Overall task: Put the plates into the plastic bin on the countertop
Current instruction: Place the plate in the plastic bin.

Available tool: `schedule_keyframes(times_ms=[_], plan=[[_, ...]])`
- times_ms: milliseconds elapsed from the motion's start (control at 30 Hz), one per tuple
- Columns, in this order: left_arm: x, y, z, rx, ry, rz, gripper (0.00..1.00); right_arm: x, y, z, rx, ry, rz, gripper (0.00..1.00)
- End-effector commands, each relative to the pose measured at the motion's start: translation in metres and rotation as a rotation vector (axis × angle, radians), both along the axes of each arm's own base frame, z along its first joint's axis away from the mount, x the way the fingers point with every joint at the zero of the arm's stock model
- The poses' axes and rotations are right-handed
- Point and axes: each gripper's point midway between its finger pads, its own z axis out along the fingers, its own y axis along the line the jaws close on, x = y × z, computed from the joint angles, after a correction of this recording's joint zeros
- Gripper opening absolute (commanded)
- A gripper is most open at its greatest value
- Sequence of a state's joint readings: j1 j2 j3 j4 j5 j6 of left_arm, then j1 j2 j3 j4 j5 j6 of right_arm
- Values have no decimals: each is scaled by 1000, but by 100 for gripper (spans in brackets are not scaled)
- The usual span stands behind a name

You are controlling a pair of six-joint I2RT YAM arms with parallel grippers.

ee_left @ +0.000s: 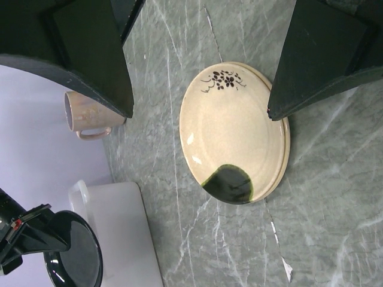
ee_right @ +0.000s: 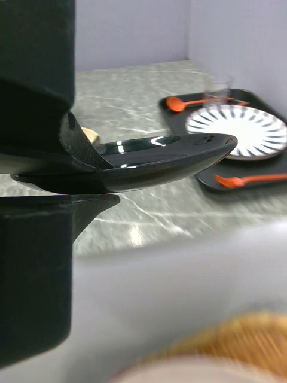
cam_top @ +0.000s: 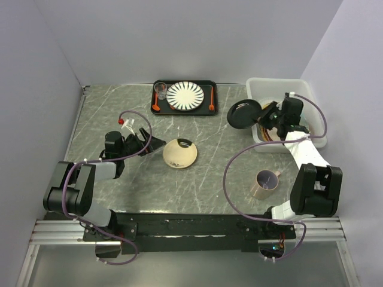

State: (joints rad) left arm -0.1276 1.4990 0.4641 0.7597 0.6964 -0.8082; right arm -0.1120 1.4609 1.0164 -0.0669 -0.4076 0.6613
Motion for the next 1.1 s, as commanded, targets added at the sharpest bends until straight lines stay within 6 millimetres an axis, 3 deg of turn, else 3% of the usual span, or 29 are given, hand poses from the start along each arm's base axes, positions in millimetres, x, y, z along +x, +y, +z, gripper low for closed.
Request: schedule_keyframes(times_ms=[0,367,600,800,1067], plan=[[2,-5,15,-18,-67,-34,100,5,-24,37,32,-108,-55,0],[3,-8,11,-28,-55,-48,99,-4,-95,24,60,-76,-238,0],[4,-8,9,-33,-49,-48,99,-12,-131,26,50,-97,-317,0],[4,-9,7,-36,-44,-52,99,-14,-150,28,38,-99,-371,0],[4,-9,4,-36,-38,-57,99,-17,-169,12,52,-77,-442,0]])
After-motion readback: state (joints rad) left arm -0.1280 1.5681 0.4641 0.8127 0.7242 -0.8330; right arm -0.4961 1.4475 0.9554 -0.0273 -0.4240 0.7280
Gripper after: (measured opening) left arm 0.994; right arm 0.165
